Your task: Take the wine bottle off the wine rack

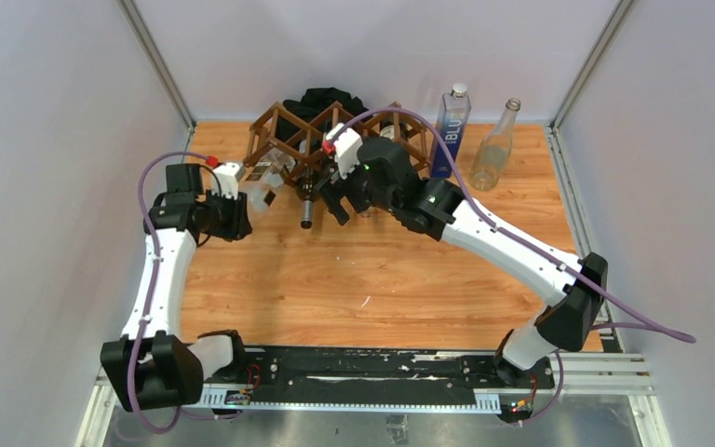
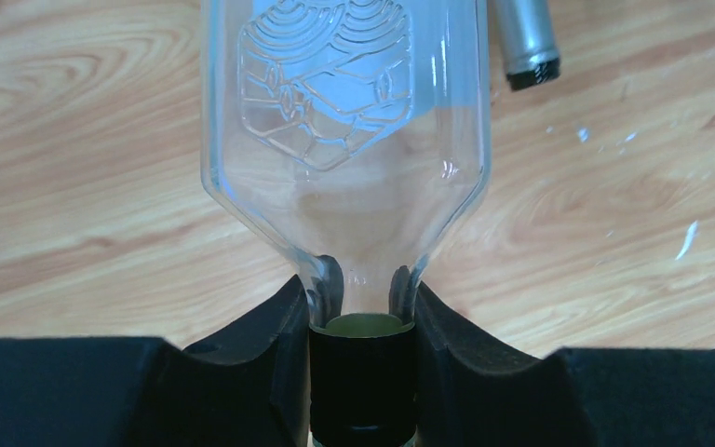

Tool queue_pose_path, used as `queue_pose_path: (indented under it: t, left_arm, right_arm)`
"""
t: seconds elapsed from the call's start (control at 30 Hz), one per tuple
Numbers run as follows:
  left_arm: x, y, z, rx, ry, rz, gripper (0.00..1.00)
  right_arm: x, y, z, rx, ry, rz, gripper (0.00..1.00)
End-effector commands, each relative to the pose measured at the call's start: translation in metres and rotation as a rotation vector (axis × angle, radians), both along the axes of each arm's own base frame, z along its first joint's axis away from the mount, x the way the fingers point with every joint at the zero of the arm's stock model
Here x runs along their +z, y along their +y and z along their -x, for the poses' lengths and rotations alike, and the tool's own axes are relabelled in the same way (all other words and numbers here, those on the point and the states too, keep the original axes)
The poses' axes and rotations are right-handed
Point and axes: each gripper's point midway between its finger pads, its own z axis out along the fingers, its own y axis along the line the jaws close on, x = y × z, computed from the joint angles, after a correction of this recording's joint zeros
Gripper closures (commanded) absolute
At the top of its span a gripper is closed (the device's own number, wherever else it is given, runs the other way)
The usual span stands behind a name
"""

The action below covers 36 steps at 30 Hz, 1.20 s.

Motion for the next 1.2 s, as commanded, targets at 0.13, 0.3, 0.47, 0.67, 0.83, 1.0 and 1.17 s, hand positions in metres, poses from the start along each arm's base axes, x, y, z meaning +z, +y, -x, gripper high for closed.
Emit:
queue_pose_path:
  t: [0.13, 0.3, 0.47, 0.67, 0.83, 1.0, 1.17]
  left_arm:
    - [0.054, 0.021, 0.012, -0.312, -0.187, -0.338, 1.00]
    - [0.077, 0.035, 0.020, -0.421, -0.270, -0.527, 1.00]
    - [0.097, 0.035, 0.030, -0.544, -0.390, -0.673, 1.00]
    - [0.119, 0.011, 0.044, -0.761, -0.517, -0.707, 1.00]
    - [0.132, -0.014, 0.061, -0.949, -0.679, -0.742, 1.00]
    - [0.147, -0.040, 0.078, -1.068, -0.820, -0.709, 1.00]
    - [0.150, -0.057, 0.095, -1.203, -0.906, -0.697, 1.00]
  right_arm:
    - [0.013, 0.017, 0.028, 0.250, -0.003, -0.008, 0.03]
    - [0.021, 0.020, 0.042, 0.326, 0.002, -0.017, 0.03]
    - [0.026, 0.018, 0.053, 0.387, -0.002, -0.016, 0.02]
    - [0.025, 0.024, 0.070, 0.485, 0.010, -0.034, 0.01]
    - [0.027, 0.027, 0.076, 0.526, -0.002, -0.056, 0.01]
    - [0.025, 0.038, 0.086, 0.592, 0.015, -0.111, 0.00]
    - [0.029, 0.042, 0.094, 0.657, -0.025, -0.157, 0.00]
